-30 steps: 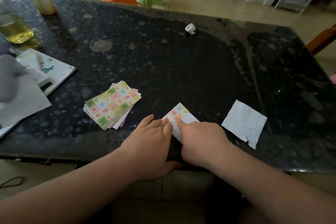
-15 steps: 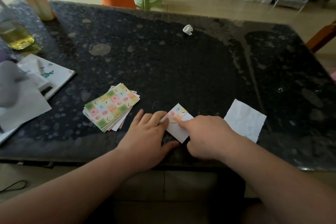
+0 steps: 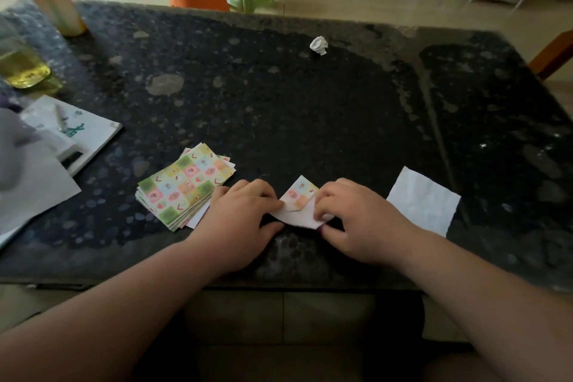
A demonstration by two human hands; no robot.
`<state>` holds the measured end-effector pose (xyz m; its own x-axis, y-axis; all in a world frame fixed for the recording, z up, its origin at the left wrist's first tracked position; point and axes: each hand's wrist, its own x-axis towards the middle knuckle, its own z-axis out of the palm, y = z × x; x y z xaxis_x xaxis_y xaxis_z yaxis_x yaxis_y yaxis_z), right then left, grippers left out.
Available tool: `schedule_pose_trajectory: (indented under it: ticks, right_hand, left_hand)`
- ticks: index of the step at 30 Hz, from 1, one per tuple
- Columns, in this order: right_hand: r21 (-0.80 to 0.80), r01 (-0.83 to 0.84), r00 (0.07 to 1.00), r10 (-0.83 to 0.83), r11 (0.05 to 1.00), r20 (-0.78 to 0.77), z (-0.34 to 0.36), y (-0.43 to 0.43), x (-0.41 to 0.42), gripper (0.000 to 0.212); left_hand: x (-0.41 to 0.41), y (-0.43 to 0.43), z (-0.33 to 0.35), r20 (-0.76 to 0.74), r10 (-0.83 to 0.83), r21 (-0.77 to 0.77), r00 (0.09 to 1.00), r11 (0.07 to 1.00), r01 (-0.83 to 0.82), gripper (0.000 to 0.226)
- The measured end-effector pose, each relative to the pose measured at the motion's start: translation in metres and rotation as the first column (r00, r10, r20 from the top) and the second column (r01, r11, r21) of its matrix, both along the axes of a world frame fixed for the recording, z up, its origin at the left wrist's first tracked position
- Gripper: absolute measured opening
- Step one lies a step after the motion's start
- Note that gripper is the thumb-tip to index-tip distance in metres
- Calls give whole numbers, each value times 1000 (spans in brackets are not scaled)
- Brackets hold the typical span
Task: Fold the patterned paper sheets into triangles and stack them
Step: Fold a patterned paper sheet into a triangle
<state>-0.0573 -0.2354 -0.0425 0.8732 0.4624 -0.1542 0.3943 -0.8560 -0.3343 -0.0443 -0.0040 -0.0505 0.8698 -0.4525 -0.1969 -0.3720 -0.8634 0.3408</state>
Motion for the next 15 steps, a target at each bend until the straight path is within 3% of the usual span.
schedule_pose_trajectory:
  ticks: [2,6,10,13,15]
  right_hand:
    - [152,153,988,-145,977,-61,-5,-1,5,4]
    - [282,411,904,-346,867,-252,-4,5,17,8]
    - [323,529,834,-410,785,-369,-3,8,19,56]
    - [356,570,814,-450,740,-368,-4,10,19,63]
    - [351,581,808,-472,734,-351,-6,14,19,64]
  left_hand:
    - [5,-1,0,-37,66,-72,997,995,-68,31]
    - [11,-4,0,-84,161,-170,983,970,-173,13]
    - [14,-5,3,-144,248,-209,958,939,-274,19]
    - [14,-6,3,-132,258,-210,957,936,-282,7]
    - [14,-6,1,-115,260,-228,959,933,-280,20]
